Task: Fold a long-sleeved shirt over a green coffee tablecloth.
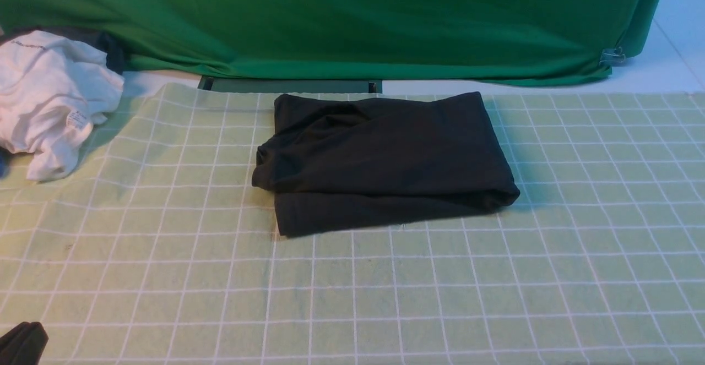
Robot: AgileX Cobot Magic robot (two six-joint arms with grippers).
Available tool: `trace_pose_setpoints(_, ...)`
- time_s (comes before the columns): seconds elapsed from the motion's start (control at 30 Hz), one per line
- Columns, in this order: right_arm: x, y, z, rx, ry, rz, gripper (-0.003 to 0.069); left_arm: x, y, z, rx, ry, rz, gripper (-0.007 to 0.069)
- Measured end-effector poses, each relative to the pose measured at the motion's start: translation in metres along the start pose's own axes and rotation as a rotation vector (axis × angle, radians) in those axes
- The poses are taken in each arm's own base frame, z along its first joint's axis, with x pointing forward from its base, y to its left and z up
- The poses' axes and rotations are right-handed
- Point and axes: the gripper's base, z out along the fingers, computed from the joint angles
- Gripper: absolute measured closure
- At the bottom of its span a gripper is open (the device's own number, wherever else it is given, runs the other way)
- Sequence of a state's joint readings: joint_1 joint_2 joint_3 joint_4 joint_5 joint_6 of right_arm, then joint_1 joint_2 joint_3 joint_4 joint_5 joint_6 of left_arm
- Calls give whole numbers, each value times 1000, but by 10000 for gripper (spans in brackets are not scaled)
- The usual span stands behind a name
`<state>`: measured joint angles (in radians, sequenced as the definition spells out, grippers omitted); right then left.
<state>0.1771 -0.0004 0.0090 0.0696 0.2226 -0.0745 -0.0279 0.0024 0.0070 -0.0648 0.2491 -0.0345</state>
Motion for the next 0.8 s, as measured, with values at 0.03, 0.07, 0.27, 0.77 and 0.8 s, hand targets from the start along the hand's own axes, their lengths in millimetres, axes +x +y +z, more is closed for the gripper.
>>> trace_pose_setpoints(0.03, 0, 0, 0, 0, 0, 0, 484, 0, 0, 0, 0, 0, 4, 659)
trace_pose_setpoints(0.07, 0, 0, 0, 0, 0, 0, 484, 0, 0, 0, 0, 0, 11, 664)
trace_pose_setpoints(0.27, 0, 0, 0, 0, 0, 0, 463, 0, 0, 0, -1, 0, 18, 662)
trace_pose_setpoints(0.77, 0, -2, 0, 18, -1, -79, 431, 0, 0, 0, -3, 0, 26, 662)
trace_pose_setpoints(0.8, 0, -2, 0, 19, -1, -82, 431, 0, 0, 0, -3, 0, 27, 662)
